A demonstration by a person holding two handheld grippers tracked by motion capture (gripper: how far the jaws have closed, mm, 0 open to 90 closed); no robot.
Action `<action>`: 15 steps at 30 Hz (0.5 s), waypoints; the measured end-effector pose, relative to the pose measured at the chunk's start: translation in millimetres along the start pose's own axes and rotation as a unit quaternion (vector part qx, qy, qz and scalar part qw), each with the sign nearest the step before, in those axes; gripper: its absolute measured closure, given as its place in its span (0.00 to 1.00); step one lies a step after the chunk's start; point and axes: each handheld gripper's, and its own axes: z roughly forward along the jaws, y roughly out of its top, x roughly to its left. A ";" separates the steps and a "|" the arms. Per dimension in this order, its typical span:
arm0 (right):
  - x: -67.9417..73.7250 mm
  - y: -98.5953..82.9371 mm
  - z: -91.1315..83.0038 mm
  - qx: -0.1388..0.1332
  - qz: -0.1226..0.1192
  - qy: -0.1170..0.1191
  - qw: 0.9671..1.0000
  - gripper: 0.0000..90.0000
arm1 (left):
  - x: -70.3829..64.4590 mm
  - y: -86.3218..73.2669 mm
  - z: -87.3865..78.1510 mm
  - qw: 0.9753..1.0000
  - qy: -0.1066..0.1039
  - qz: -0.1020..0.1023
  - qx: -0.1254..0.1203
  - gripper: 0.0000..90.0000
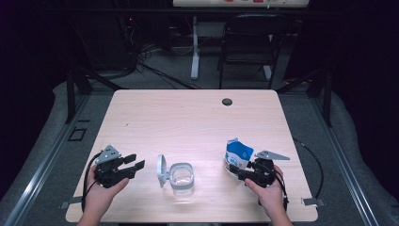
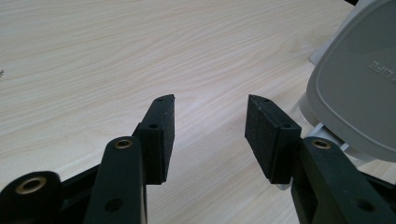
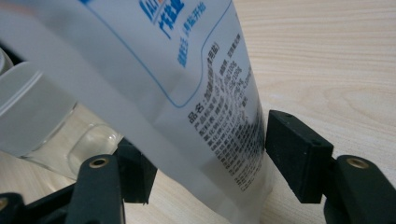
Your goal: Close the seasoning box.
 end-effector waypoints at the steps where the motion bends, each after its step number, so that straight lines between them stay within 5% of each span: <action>1: 0.2 -0.2 0.7 0.000 0.001 -0.001 1.000 0.40 | 0.1 0.0 -0.1 1.000 0.000 0.000 0.000 0.59; 15: 0.8 -2.5 13.0 0.011 0.006 -0.011 1.000 0.36 | 0.9 -0.2 0.0 1.000 0.002 -0.003 -0.001 0.59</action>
